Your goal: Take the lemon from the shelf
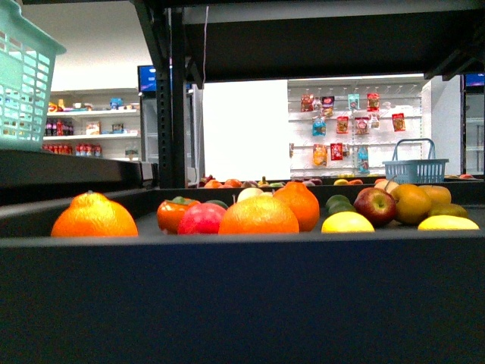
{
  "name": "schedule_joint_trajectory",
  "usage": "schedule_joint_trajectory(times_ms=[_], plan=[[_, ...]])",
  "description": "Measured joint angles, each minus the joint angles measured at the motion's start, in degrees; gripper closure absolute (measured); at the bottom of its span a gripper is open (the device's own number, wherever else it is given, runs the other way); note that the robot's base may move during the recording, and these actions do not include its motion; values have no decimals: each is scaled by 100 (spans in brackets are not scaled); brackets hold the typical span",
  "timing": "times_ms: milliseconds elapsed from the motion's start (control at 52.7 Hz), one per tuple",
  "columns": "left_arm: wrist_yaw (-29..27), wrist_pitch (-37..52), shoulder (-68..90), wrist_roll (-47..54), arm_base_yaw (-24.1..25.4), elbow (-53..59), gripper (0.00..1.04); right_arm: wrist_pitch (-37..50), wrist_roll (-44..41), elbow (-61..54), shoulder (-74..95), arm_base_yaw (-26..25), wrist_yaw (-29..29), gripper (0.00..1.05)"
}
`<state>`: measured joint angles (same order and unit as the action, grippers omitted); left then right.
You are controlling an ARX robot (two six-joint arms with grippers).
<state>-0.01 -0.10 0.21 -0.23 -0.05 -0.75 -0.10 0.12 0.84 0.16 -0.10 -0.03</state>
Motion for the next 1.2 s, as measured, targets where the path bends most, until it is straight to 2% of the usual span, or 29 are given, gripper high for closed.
schedule_joint_trajectory(times_ms=[1196], plan=[[2, 0, 0, 0, 0, 0, 8, 0, 2, 0, 0, 0, 0, 8]])
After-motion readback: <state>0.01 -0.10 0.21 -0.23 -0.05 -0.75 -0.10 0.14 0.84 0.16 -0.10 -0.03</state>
